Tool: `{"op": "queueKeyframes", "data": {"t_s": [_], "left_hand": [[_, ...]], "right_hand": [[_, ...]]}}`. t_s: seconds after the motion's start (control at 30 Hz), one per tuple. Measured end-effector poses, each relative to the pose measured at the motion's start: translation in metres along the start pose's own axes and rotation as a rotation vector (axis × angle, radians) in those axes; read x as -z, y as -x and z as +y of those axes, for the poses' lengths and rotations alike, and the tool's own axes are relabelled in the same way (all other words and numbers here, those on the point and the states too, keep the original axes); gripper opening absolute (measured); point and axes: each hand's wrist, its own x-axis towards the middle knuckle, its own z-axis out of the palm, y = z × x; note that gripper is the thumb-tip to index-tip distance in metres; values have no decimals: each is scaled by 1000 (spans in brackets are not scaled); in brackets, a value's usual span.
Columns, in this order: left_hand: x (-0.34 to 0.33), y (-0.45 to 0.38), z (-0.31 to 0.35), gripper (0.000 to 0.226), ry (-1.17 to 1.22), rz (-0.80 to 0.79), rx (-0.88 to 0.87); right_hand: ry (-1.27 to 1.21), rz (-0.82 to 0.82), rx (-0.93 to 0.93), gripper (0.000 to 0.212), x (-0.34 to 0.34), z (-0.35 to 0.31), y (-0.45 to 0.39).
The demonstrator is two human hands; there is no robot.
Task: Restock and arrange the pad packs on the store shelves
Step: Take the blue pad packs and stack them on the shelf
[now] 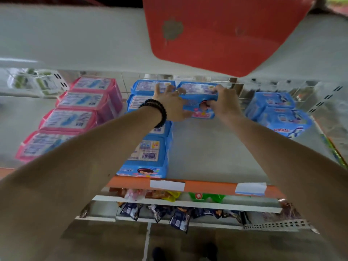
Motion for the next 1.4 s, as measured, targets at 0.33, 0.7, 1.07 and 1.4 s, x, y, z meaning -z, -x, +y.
{"op": "queueKeyframes", "data": {"t_s": [0.33,0.7,1.07,1.4], "left_hand": [[-81,172,-79,24,1709,618,232],[-94,160,-55,53,1884,262,308],[-110,164,-60,73,1826,267,244],[-149,196,-56,79,1320,337,238]], "right_hand": [[-990,-243,-258,64,-39,-77,172],[-1212,-342,-166,83,-65,-120,191],[-1203,-377,-180,83,-53,-121,189],[-593,-359,153,108,-49,-94,194]]}}
